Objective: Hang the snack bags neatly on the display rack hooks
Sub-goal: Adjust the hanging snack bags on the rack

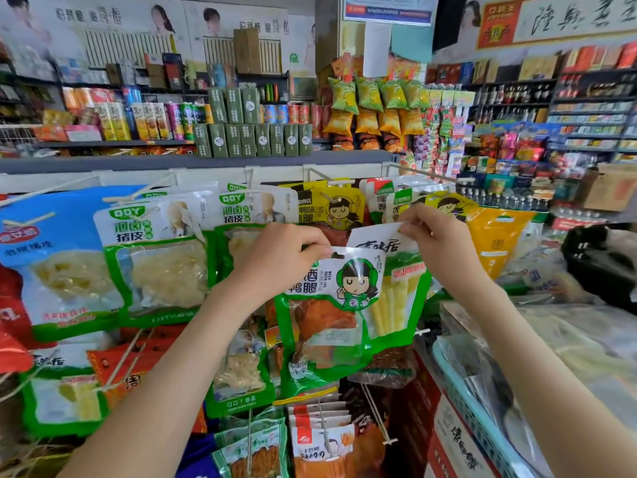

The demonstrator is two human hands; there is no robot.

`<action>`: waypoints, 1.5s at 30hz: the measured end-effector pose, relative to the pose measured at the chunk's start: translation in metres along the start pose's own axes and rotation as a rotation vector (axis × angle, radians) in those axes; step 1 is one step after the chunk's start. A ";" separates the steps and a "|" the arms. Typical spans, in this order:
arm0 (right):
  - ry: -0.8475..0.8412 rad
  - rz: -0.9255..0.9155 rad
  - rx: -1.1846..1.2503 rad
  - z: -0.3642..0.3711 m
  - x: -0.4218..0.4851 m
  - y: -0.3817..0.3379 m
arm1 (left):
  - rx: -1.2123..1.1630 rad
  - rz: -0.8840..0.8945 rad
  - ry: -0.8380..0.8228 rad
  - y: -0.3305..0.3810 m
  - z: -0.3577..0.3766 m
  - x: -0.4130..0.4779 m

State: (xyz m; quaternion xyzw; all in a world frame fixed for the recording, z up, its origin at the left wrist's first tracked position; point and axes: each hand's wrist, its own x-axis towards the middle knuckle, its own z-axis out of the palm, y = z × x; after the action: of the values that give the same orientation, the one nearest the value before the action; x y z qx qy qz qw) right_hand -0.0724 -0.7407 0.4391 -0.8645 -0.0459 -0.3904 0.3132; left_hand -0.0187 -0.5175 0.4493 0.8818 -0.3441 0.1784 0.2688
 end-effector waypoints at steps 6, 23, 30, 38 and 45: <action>0.046 0.068 -0.002 -0.029 -0.008 0.017 | -0.003 0.001 -0.051 0.005 0.009 0.006; -0.131 0.189 -0.013 -0.063 -0.010 0.070 | -0.047 -0.013 0.072 0.006 0.024 0.024; -0.180 0.180 -0.207 -0.052 -0.006 0.061 | -0.063 -0.006 0.094 0.012 0.028 0.030; -0.382 0.084 -0.033 -0.022 -0.012 0.030 | -0.100 -0.004 0.038 0.016 0.039 0.025; -0.290 0.133 0.079 -0.014 -0.012 0.038 | -0.112 -0.012 0.044 0.011 0.034 0.020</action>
State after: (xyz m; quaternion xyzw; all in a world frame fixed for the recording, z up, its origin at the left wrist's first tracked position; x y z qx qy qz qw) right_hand -0.0777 -0.7775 0.4185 -0.9000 -0.0485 -0.2379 0.3621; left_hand -0.0076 -0.5550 0.4359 0.8632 -0.3422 0.1766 0.3264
